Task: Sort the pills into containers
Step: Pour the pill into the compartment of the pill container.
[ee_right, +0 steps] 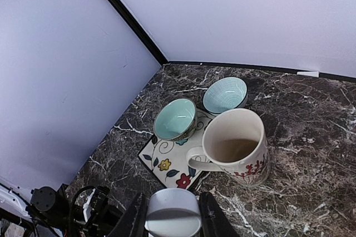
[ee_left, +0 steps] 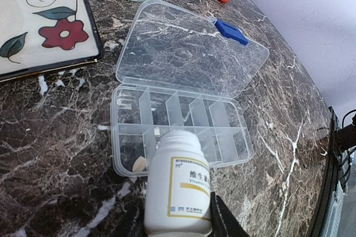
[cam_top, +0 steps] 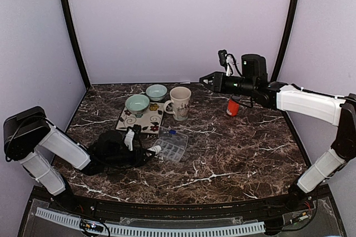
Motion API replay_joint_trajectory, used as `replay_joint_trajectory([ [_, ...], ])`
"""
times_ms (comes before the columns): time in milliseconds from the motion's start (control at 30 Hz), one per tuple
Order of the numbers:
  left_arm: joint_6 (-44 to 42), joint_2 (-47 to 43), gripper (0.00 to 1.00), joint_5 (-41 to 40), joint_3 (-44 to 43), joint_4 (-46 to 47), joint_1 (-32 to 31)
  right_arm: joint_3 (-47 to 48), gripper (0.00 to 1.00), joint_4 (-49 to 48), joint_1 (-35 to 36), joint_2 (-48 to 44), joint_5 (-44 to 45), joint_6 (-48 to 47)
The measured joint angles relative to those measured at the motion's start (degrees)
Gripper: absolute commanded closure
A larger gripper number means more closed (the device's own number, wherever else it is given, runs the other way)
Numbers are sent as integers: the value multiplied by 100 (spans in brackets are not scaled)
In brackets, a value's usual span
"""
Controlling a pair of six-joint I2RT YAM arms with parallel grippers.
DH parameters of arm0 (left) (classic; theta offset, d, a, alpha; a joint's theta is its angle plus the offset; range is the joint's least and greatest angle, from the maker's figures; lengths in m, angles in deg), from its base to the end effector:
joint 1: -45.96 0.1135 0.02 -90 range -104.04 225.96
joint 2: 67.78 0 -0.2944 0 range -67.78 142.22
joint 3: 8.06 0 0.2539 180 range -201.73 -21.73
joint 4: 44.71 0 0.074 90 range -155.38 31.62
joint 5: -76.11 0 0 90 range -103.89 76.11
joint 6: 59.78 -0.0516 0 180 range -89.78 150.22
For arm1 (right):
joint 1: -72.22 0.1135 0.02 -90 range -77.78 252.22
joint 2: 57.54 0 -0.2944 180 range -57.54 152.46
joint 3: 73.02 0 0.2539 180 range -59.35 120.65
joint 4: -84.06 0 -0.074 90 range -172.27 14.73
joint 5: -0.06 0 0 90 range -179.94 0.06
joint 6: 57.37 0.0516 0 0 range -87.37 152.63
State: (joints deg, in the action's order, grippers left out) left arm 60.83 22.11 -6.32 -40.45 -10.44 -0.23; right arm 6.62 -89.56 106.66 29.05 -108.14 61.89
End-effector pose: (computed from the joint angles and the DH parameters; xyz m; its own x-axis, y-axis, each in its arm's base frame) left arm 0.1826 -0.2002 0.1444 -0.6419 -0.0600 -0.7644 0.5488 0.6604 -0.5126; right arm 0.2995 0.2249 0.3483 -0.5510 0.1852 -0.8137 -0.5944 0.5973 0.5384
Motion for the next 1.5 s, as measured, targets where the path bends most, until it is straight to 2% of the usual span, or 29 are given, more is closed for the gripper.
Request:
replay_joint_trajectory([
  [400, -15, -70, 100, -76, -20, -90, -22, 0, 74, 0, 0, 4, -2, 2],
  [967, 337, 334, 100, 81, 483, 1445, -24, 0, 74, 4, 0, 63, -7, 2],
  [1500, 669, 188, 100, 619, 656, 2221, -22, 2, 75, 9, 0, 63, -199, 70],
])
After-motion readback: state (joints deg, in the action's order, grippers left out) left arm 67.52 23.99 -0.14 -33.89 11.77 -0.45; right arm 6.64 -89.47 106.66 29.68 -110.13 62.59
